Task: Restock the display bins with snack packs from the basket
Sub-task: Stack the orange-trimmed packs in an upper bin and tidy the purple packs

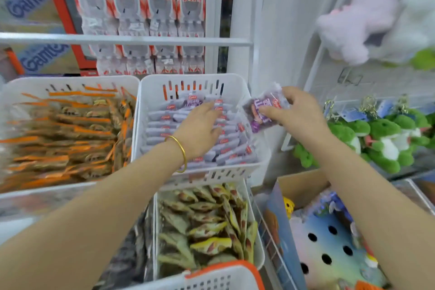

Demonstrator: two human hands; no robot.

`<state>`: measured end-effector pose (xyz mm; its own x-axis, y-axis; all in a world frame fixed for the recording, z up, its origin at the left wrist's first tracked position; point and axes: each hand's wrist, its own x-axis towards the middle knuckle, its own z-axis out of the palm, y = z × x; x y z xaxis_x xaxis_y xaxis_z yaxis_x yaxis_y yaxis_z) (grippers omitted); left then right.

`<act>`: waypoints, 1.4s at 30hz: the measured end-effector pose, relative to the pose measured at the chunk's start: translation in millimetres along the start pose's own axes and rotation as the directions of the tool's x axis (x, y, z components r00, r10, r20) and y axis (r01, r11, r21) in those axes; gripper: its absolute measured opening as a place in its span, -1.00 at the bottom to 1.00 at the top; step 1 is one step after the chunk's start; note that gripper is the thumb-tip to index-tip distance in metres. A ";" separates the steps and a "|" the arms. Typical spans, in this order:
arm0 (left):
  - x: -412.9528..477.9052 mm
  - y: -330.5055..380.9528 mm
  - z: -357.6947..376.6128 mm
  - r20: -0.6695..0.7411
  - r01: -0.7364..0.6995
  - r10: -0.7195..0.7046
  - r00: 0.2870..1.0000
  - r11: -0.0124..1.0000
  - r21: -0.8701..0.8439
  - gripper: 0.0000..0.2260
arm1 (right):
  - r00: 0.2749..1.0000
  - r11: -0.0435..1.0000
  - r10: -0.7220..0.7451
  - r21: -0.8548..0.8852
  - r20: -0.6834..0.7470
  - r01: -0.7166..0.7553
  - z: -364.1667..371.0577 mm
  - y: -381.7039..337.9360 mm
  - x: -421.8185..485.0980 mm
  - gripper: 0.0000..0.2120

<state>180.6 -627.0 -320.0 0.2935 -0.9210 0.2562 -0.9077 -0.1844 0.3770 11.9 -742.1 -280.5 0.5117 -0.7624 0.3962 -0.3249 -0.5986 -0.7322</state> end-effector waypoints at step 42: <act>82.0 -39.3 26.7 -0.001 0.054 -0.062 0.998 0.875 0.481 -0.51 | 0.921 0.575 -0.354 -0.739 0.163 0.351 92.5 1.0 119.8 -0.79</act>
<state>232.3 -704.4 -337.5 0.3491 -0.9076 0.2330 -0.9226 -0.3764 -0.0839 146.4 -811.2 -284.9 0.7155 -0.4506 0.5339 -0.5949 -0.7936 0.1275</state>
